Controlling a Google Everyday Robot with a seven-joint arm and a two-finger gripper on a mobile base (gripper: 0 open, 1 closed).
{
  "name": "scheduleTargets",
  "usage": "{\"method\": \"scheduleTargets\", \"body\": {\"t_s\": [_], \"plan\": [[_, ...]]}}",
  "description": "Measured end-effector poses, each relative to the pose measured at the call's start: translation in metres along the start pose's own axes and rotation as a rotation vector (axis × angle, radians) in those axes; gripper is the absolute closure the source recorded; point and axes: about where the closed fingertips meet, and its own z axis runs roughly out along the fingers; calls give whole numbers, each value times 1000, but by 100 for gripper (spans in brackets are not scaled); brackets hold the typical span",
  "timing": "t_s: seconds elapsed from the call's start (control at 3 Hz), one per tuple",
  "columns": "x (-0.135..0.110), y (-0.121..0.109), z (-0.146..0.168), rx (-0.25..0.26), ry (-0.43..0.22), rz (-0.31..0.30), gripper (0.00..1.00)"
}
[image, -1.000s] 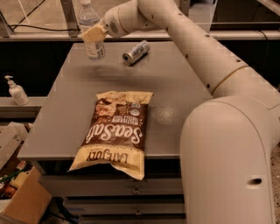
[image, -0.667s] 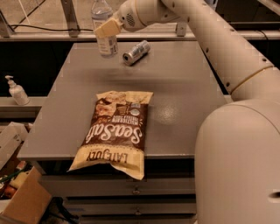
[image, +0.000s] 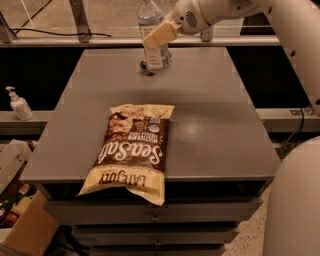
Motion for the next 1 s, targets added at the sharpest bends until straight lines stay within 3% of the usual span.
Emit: {"method": "scheduleTargets", "body": {"t_s": [0.33,0.67,1.0], "plan": [[16,23,-31,-36,28,9,100],[27,47,-45,-78,37,6,100],[43,59,-47,-86,37,-9,100]]}}
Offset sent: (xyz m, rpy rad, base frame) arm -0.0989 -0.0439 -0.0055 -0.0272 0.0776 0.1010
